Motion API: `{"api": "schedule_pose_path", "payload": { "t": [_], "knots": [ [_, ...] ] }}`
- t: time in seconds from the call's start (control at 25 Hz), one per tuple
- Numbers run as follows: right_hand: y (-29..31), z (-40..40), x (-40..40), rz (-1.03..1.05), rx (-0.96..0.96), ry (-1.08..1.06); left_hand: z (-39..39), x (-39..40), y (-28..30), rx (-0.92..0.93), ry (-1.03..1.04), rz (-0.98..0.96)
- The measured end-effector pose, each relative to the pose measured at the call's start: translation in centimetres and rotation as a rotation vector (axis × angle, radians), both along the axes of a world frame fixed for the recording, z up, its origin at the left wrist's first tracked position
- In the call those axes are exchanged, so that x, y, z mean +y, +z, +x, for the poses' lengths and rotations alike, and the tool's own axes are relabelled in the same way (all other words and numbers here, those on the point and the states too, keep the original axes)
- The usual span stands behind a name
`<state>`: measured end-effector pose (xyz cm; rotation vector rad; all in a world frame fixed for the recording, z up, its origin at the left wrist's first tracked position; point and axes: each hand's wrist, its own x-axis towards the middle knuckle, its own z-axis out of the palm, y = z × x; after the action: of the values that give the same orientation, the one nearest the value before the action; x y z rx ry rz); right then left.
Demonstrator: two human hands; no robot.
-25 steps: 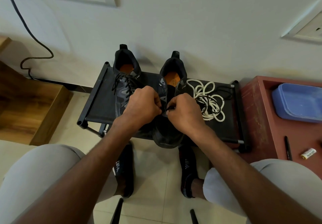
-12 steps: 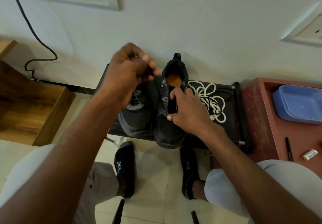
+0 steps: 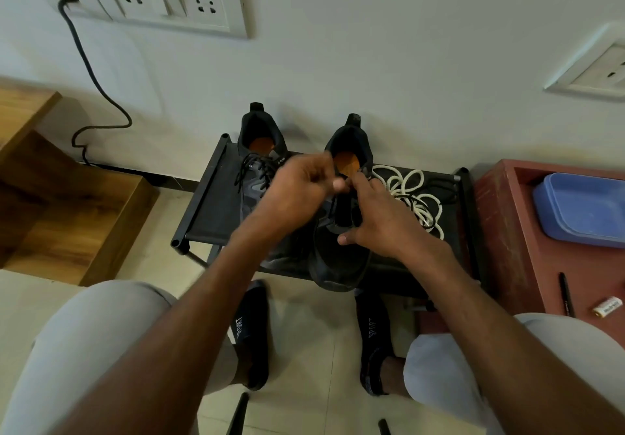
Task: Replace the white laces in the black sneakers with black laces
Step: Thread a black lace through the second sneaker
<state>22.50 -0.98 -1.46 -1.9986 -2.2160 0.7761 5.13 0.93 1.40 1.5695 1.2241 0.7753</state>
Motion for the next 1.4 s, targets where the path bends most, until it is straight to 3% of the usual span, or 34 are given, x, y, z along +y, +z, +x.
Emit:
{"api": "schedule_pose_path", "payload": {
  "t": [0.08,0.12,0.16,0.2,0.28,0.32,0.36,0.4,0.48,0.52,0.64,0.68,0.72,0.76,0.8,0.88,0.96,1.12,1.28,1.4],
  "knots": [
    [-0.1,0.2,0.1,0.002,0.006,0.008,-0.6,0.5,3.1,-0.705,0.090,-0.076],
    [-0.2,0.1,0.2,-0.004,0.014,0.011,-0.9,0.8,3.9,-0.835,0.125,-0.102],
    [-0.2,0.1,0.2,-0.009,0.021,0.011,-1.1,1.4,4.0,-0.736,0.180,-0.094],
    [-0.3,0.1,0.3,-0.011,0.020,0.010,-1.0,1.7,3.6,-0.430,0.218,-0.051],
    [-0.3,0.0,0.3,0.000,0.003,0.007,-0.7,1.6,1.1,0.406,0.107,0.044],
    [-0.4,-0.1,0.3,0.007,-0.008,0.006,-0.2,0.9,-0.4,0.717,-0.021,0.042],
    [-0.5,-0.1,0.3,0.011,-0.019,0.008,0.2,0.2,-1.7,0.874,-0.132,0.013],
    [-0.5,0.0,0.3,0.014,-0.026,0.008,0.5,-0.1,-2.4,0.901,-0.181,-0.009],
    [-0.6,0.0,0.3,0.017,-0.037,0.005,0.5,0.0,-2.1,0.694,-0.146,0.026],
    [-0.6,0.0,0.3,0.019,-0.040,0.004,0.3,0.2,-1.0,0.435,-0.106,0.045],
    [-0.5,0.1,0.3,0.016,-0.029,0.011,-0.5,1.0,3.6,-0.648,-0.013,-0.072],
    [-0.5,0.1,0.4,0.015,-0.028,0.019,-0.8,1.0,4.4,-0.803,0.003,-0.129],
    [-0.5,0.1,0.4,0.016,-0.028,0.021,-0.9,1.1,4.6,-0.738,0.059,-0.141],
    [-0.5,0.1,0.4,0.016,-0.029,0.018,-1.0,1.2,4.3,-0.478,0.125,-0.119],
    [-0.6,0.0,0.4,0.018,-0.032,0.014,-1.0,1.2,3.3,-0.103,0.170,-0.083],
    [-0.7,0.0,0.4,0.028,-0.042,0.010,-0.8,0.7,1.0,0.566,0.074,-0.055],
    [-0.8,0.0,0.4,0.035,-0.049,0.012,-0.2,-0.2,-0.5,0.858,-0.102,-0.054],
    [-0.8,0.0,0.4,0.031,-0.059,0.011,0.1,-0.1,-1.4,0.850,-0.098,0.012],
    [-0.7,0.0,0.3,0.033,-0.048,0.000,-0.2,0.2,0.2,0.603,0.008,0.003],
    [-0.5,0.1,0.3,0.038,-0.039,0.005,-0.4,-0.3,2.4,0.245,0.227,0.011]
  ]
}}
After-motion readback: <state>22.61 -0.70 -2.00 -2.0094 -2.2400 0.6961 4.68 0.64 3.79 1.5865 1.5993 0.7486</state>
